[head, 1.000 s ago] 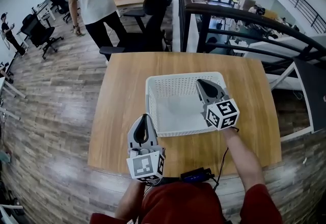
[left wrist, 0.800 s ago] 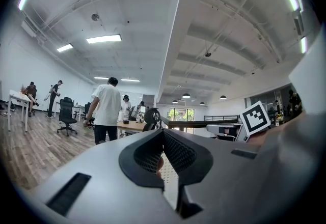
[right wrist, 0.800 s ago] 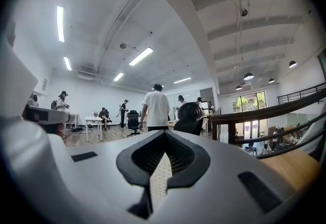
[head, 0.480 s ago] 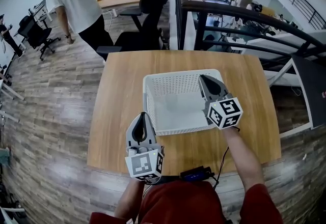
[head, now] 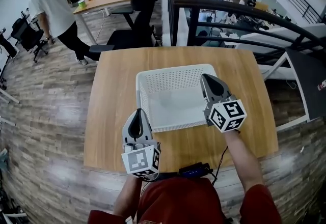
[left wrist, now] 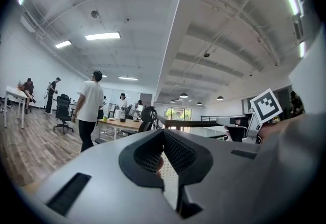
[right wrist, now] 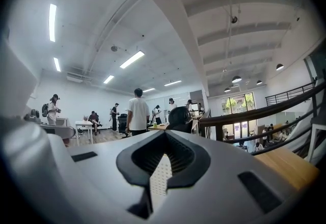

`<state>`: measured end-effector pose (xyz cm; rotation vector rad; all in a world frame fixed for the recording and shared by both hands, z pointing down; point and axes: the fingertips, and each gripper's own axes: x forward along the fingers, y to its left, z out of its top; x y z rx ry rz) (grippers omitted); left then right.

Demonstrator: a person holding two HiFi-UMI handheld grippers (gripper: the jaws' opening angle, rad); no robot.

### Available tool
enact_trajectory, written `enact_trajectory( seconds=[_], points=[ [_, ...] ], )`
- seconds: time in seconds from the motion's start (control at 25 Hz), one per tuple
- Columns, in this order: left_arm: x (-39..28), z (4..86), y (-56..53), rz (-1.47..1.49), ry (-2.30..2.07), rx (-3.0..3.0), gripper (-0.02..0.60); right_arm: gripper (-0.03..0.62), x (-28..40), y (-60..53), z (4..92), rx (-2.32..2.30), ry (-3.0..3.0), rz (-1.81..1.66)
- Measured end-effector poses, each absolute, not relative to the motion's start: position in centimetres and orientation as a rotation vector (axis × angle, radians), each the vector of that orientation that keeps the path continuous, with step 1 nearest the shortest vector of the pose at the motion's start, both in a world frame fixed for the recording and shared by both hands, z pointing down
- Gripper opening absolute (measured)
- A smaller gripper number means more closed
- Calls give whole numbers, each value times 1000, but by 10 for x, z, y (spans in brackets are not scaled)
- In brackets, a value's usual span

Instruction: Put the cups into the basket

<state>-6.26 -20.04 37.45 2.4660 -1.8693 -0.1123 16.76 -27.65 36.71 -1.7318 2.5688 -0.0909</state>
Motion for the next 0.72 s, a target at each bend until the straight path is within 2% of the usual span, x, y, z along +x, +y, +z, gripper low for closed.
enact_trajectory(
  seconds=[0.72],
  points=[
    [-53,379,-198,-87,-1820,2507,6,11,207,-202,360,-1874,2371,-41]
  ],
)
